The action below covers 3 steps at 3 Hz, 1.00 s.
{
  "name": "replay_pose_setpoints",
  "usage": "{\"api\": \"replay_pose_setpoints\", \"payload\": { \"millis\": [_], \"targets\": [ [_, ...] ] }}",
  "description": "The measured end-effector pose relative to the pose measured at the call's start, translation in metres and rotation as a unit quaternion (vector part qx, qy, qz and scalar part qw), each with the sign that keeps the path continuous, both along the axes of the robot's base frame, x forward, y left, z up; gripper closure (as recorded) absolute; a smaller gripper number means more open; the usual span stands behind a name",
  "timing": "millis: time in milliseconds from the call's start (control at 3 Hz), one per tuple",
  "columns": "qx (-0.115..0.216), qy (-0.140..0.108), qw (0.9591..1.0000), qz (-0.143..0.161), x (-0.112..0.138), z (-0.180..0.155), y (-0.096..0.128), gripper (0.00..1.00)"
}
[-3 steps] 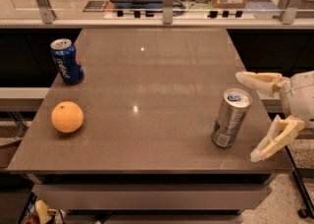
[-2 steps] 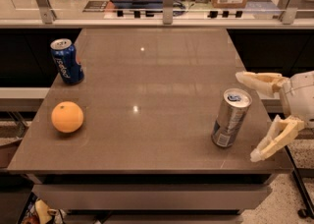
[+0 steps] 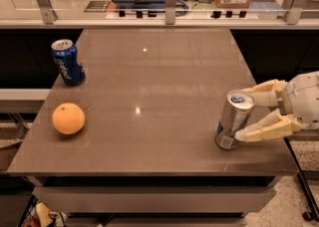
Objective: Move redbull can near orange
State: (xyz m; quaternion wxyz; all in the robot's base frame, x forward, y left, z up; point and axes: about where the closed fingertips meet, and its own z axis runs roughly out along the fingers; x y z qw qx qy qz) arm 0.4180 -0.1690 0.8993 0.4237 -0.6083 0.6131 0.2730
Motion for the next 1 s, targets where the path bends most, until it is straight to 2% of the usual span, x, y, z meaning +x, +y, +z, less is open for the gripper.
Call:
{"api": "replay_pose_setpoints", "payload": {
  "millis": [667,1000],
  "targets": [
    [-0.001,-0.001,1.0000,0.004,0.0000,0.0008,0.0039,0.87],
    [-0.001,-0.001,1.0000,0.005,0.0000,0.0012,0.0058,1.00]
  ]
}}
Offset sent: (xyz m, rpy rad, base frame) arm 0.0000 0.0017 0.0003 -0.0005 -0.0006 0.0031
